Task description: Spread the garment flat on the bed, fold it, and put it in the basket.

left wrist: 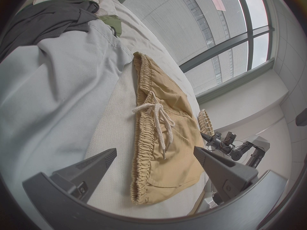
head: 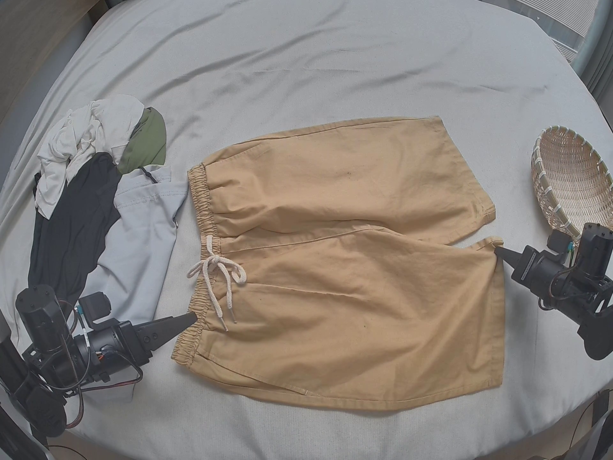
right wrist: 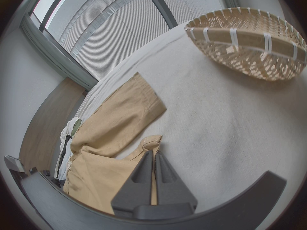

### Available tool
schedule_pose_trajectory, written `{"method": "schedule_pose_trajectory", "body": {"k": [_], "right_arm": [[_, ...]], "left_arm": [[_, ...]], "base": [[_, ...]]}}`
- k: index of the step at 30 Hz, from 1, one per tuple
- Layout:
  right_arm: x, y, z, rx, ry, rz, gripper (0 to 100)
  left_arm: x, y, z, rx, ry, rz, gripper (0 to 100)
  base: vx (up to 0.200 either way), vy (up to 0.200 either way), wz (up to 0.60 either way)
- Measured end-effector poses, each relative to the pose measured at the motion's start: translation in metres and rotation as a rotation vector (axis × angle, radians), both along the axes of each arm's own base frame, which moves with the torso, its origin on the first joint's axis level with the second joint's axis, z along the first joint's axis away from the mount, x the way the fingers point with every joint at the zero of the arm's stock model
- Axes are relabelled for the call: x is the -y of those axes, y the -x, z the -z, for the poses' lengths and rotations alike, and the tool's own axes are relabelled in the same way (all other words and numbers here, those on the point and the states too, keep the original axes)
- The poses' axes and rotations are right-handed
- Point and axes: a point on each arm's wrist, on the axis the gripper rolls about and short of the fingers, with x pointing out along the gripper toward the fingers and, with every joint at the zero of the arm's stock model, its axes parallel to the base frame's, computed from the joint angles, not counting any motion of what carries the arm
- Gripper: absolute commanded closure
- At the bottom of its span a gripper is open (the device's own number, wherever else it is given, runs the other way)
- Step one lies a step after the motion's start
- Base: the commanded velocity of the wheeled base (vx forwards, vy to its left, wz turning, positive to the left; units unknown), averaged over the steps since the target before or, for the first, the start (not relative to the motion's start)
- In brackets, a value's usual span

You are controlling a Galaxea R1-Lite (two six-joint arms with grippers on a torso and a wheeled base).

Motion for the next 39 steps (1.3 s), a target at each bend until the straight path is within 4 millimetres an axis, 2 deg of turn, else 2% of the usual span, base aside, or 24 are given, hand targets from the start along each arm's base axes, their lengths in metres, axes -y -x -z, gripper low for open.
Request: {"method": "schedule_pose_trajectory", "body": {"k": [8,9,18,28,35,36,39], "right_arm": [[0.004,-0.004,-0.005,0.023,0.0,0.031,100],[0.004,-0.004,-0.005,0.023,0.0,0.031,0],[0.006,-0.002,-0.008,0.073,0.002,0.056,0],[0.005,0.03,-0.005,0.05,0.007,0.044,0],[0.003,0.04,-0.002,0.037,0.008,0.035,0],[0.003,0.041,-0.002,0.035,0.008,0.032,0],[0.001,0.042,-0.001,0.032,0.009,0.026,0]], "left_arm": [[0.003,0.001,0.003,-0.027,-0.005,0.018,0],[0.004,0.001,0.003,-0.028,-0.006,0.021,0],[0.007,0.002,0.004,-0.031,-0.006,0.037,0],[0.009,0.005,0.012,-0.128,-0.019,0.045,0],[0.009,0.007,0.014,-0.152,-0.018,0.046,0],[0.009,0.007,0.013,-0.155,-0.014,0.045,100],[0.009,0.007,0.013,-0.168,-0.004,0.041,100]], "base": [[0.0,0.0,0.0],[0.0,0.0,0.0],[0.0,0.0,0.0],[0.0,0.0,0.0],[0.0,0.0,0.0],[0.0,0.0,0.0],[0.0,0.0,0.0]]}}
